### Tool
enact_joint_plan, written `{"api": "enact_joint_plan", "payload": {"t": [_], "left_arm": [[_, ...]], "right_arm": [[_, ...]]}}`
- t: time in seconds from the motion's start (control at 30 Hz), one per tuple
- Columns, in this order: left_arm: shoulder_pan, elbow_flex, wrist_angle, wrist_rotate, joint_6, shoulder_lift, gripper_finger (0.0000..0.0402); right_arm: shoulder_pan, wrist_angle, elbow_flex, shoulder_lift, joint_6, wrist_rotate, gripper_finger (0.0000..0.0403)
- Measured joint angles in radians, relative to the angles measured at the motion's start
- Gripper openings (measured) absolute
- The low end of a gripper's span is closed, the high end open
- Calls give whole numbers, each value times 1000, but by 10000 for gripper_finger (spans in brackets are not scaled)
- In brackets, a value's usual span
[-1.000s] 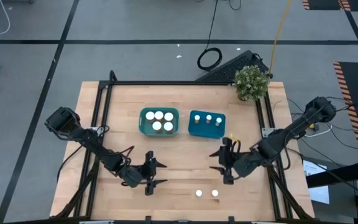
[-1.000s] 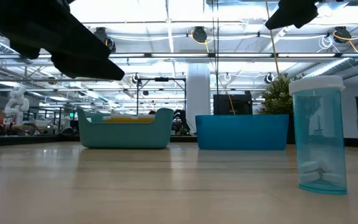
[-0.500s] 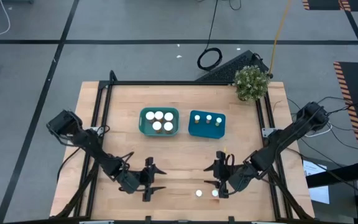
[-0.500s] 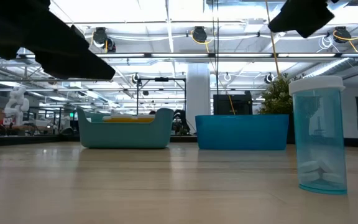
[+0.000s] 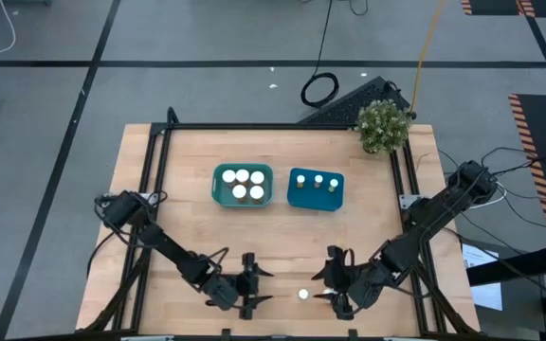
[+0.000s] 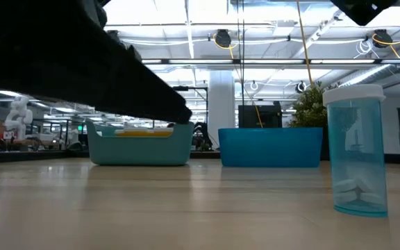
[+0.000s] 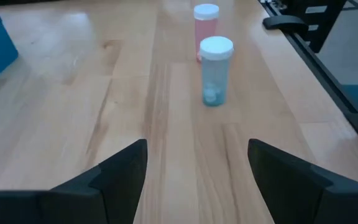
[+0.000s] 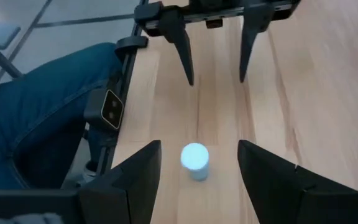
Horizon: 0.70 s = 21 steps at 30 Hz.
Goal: Pick and place medicine bottles into bin by pill shape (circle, oval)
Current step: Put the small blue tablet bottle into the blue bin
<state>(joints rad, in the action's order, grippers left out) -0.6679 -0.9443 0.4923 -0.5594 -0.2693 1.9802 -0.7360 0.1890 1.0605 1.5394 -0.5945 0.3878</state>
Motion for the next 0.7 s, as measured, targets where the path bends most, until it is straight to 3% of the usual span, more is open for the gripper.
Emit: {"api": "enact_joint_plan", "payload": {"t": [0.23, 0.53, 0.7], "left_arm": [[23, -31, -28, 12, -2, 16, 278], [52, -30, -51, 28, -21, 16, 278], [50, -30, -65, 41, -22, 16, 278]], "right_arm": [[10, 29, 80, 96, -82, -38, 208], [22, 338, 335, 262, -86, -81, 208], [62, 396, 404, 296, -85, -159, 209]]}}
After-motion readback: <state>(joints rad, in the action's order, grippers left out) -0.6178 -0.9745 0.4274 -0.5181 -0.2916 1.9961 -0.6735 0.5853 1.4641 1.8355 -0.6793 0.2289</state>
